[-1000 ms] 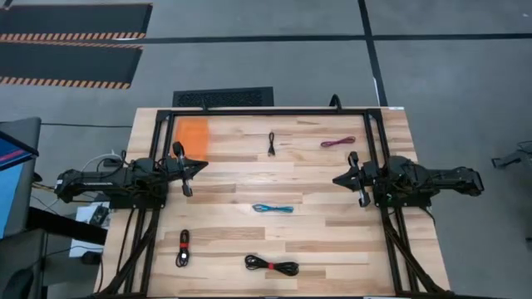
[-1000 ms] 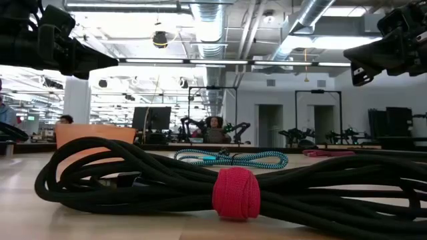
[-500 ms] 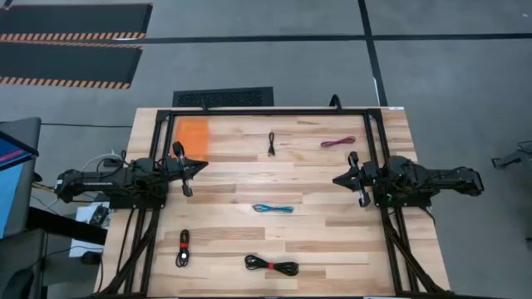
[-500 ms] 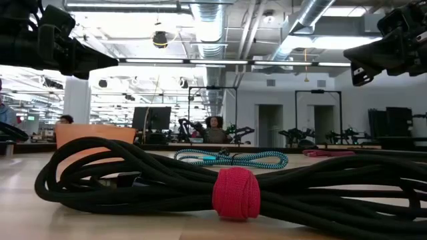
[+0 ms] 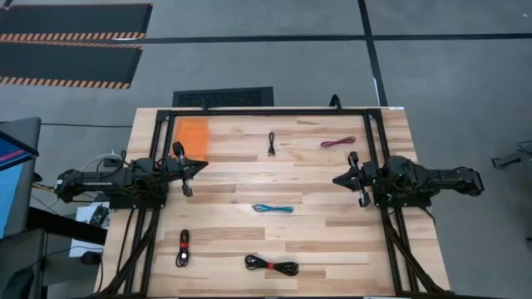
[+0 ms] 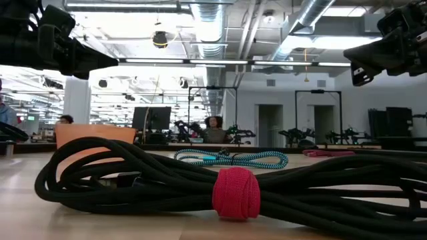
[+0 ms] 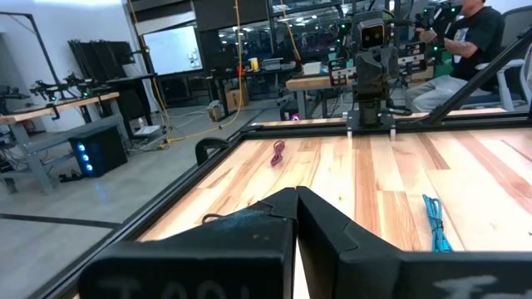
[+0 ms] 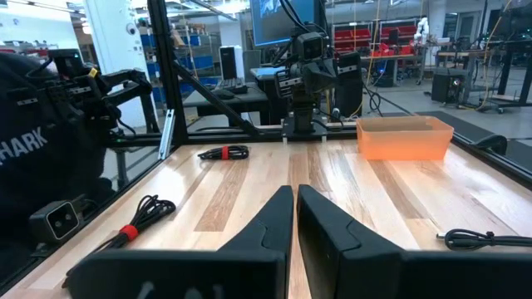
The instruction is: Pick and place USB-C Cables
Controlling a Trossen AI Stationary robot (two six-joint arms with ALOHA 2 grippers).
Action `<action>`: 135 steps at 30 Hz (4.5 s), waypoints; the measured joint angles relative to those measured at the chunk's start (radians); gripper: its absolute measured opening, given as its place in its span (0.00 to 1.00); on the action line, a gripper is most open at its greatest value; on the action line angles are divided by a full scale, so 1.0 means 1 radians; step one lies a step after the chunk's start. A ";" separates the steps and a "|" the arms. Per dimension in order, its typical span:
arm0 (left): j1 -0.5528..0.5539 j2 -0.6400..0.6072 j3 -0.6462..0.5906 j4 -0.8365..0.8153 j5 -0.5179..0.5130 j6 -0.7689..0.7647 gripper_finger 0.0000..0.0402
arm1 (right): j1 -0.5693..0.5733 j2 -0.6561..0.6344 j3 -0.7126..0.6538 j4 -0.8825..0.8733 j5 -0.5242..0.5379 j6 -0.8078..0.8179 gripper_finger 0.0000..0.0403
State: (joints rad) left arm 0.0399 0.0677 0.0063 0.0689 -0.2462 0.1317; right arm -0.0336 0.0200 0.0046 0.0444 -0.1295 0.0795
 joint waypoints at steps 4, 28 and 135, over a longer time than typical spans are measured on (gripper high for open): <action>0.000 0.000 0.000 0.000 0.000 0.000 0.00 | 0.000 0.000 0.000 0.000 0.000 0.000 0.12; 0.000 0.000 0.000 0.000 0.000 0.000 0.00 | 0.000 0.000 0.000 0.000 0.000 0.000 0.12; 0.071 1.547 0.774 0.138 -0.221 -0.260 0.38 | -0.187 1.130 0.168 0.670 0.628 0.369 0.12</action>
State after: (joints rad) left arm 0.1109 1.6146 0.7799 0.2065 -0.4670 -0.1282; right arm -0.2208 1.1497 0.1725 0.7142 0.4988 0.4482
